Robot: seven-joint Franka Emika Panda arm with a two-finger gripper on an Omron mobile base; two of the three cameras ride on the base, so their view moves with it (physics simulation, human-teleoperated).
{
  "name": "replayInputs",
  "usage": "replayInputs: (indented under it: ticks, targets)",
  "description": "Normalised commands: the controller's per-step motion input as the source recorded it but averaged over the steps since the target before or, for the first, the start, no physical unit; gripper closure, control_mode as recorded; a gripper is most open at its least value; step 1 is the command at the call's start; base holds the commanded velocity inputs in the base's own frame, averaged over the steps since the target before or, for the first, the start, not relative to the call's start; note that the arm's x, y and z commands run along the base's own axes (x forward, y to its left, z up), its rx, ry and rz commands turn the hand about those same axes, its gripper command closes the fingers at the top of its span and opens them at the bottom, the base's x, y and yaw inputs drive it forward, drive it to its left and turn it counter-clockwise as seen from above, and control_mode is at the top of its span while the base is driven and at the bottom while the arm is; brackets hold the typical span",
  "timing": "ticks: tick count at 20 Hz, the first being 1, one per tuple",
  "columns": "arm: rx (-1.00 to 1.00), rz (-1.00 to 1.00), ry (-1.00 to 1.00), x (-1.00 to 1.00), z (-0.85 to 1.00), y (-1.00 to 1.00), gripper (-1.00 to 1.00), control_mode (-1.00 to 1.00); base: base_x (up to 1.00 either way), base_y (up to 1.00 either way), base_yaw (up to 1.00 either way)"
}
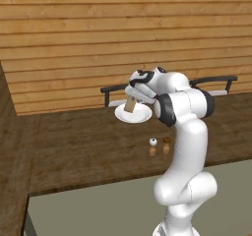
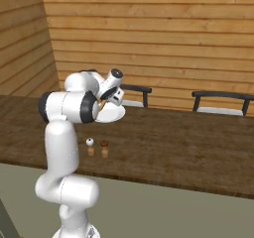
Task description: Start the toaster. Once the lever pops up, take the bread to the plate on the dining counter.
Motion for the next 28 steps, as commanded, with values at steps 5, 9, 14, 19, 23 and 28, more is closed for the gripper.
replayInputs:
  ticks: [5,9,14,19,23,28]
  targets:
    - [0.00,0.00,0.00,0.03,-0.35,0.00,1.00,-1.00,0.00,0.00,0.00]
    - [0.00,0.00,0.00,0.00,-0.10,0.00,1.00,-1.00,0.00,0.00,0.00]
    - [0.00,0.00,0.00,0.00,0.00,0.00,-1.00,-1.00,0.00,0.00,0.00]
    - [0.00,0.00,-0.02,-0.17,0.10,-0.09,-1.00,-1.00,0.00,0.00,0.00]
    - [0.00,-0.01,-0.01,-0.37,0.27,-0.30,-1.00,-1.00,0.00,0.00,0.00]
    - [0.00,-0.08,0.00,-0.46,0.41,-0.36,-1.00,-1.00,0.00,0.00,0.00]
